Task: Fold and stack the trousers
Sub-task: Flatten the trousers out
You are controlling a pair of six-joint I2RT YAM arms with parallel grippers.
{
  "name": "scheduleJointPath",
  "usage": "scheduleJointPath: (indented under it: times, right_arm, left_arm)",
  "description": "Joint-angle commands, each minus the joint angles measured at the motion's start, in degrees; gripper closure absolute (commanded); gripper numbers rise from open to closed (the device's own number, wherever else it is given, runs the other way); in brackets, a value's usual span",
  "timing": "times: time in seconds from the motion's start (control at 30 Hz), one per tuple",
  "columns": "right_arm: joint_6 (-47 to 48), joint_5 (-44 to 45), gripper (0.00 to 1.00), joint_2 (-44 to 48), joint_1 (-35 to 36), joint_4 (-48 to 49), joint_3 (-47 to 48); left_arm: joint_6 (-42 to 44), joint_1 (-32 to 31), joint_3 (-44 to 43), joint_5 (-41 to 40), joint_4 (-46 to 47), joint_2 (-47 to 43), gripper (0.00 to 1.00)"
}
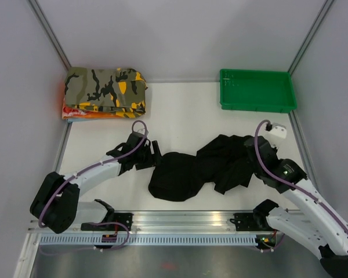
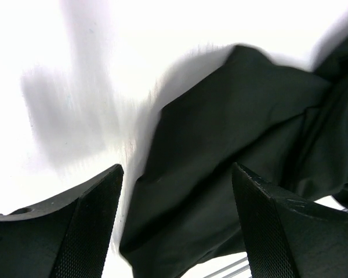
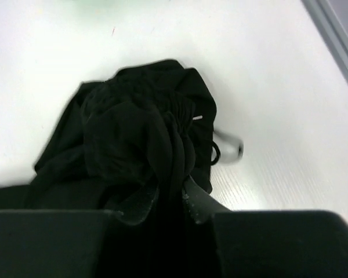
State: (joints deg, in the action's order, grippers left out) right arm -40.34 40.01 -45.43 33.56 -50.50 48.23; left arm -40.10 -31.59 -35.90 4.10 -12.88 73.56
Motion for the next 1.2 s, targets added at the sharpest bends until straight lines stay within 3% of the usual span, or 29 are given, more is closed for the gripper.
scheduleJointPath:
  times: [0.0,0.1,0.13,0.2,0.23,0.3,0.4,0.5,0.57,0.6,0.63,0.73,0.8,0.97,1.17]
  right_arm:
    - [-8.3,7.5,0.79,2.0,-0.7,-3.6,3.0]
    - [-5.6,4.5,0.59,-2.0,-0.7,-1.0,3.8]
    - [-3.9,2.3,0.45,-3.2,-0.7,0.4,4.1]
    - [-3.2,0.2,0.29,-6.2,-0.6,1.0,5.3]
    - [-1.9,-0.7,0.14,-7.0,-0.6,2.1,5.7]
    - [0.3,-4.2,0.07,-8.7,-0.7,4.9,7.6]
    - [6.1,-11.1,0.05,-10.5,-0.6,8.5,10.1]
    - [9.5,-15.0,0.02,-13.6,-0.7,12.5,11.3]
    - [9.4,-15.8,0.02,-16.9,-0.7,12.7,11.1]
    - [9.2,-16.9,0.02,-17.9,-0.7,12.7,10.8]
    - [8.9,-17.6,0.02,-18.7,-0.7,12.9,10.7]
    - [6.9,-21.7,0.02,-20.0,-0.7,16.2,7.9]
    - [6.2,-25.1,0.02,-19.8,-0.7,19.2,5.7]
    - [6.9,-29.7,0.02,-20.5,-0.7,22.7,3.9]
    - [8.6,-34.0,0.02,-23.6,-0.5,26.0,3.9]
  left_arm:
    - [2.7,-0.2,-0.7,1.8,3.6,2.0,0.19]
    - [2.7,-0.2,0.6,4.3,6.9,3.9,0.21]
    - [2.9,-0.2,1.0,5.2,7.7,4.5,0.22]
    - [3.4,-0.8,1.2,6.9,9.1,6.3,0.25]
    - [3.8,-1.1,0.9,7.2,9.3,6.9,0.25]
    - [4.2,-1.9,0.7,8.3,10.2,7.7,0.29]
    - [4.2,-2.9,0.7,8.6,10.9,9.0,0.37]
    - [4.0,-3.1,0.2,8.2,11.3,11.2,0.53]
    - [3.8,-3.1,-0.1,7.9,11.3,12.7,0.72]
    - [3.7,-3.0,-0.7,7.8,11.3,12.9,0.91]
    - [3.7,-3.1,-1.1,7.1,10.4,12.8,0.98]
    - [4.8,-3.0,-3.8,3.1,7.6,9.4,0.98]
    - [7.3,-2.9,-8.6,-1.1,0.8,4.5,0.98]
    - [13.4,-2.4,-20.3,-20.5,-12.9,-7.8,0.98]
    - [17.2,-2.2,-29.8,-29.3,-16.5,-17.0,0.98]
